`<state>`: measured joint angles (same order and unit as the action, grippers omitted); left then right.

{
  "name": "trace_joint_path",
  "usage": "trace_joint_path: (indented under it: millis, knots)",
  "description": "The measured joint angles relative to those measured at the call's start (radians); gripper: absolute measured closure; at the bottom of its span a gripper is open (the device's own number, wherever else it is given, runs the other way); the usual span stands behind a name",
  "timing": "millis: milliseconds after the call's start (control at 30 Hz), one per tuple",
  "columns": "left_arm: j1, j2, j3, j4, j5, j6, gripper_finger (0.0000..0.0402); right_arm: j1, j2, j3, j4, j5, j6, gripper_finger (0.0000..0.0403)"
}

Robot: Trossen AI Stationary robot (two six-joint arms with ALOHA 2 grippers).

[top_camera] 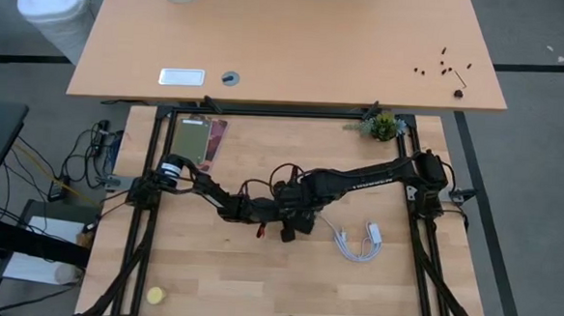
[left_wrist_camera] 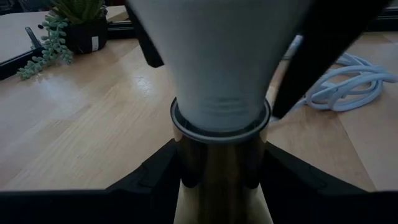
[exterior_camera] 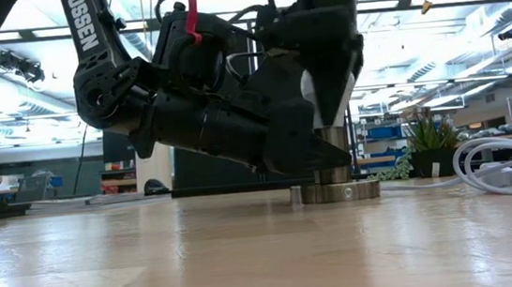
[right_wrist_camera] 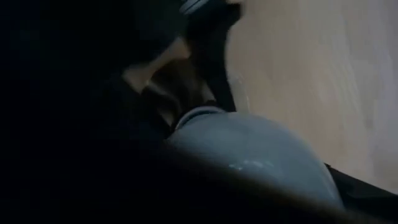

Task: Screw lightbulb
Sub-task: Remove the white lightbulb from the desk lamp

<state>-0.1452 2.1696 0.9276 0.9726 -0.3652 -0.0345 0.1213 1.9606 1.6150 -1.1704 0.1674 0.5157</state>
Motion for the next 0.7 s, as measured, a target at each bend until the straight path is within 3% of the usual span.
trace_joint_path:
  millis: [100, 233, 433, 533, 700]
  knots:
    - [-0.001, 0.000, 0.000, 0.000, 0.002, 0.000, 0.0213, -0.001, 0.000, -0.001, -0.017, -0.023, -0.212, 0.0125]
    - [-0.001, 0.000, -0.001, 0.001, 0.004, 0.000, 0.0213, -0.001, 0.000, -0.002, -0.028, -0.021, -0.558, 0.0140]
    - [-0.001, 0.000, 0.000, 0.000, 0.002, 0.001, 0.0213, 0.000, 0.001, -0.001, -0.024, 0.064, -1.165, 0.0156]
    - [-0.001, 0.000, 0.000, 0.000, -0.004, 0.001, 0.0213, 0.000, 0.001, -0.001, -0.025, 0.110, -1.247, 0.0136]
    - [-0.002, 0.000, -0.001, 0.001, 0.009, 0.003, 0.0213, 0.001, 0.001, 0.044, -0.102, 0.142, -1.151, 0.0091]
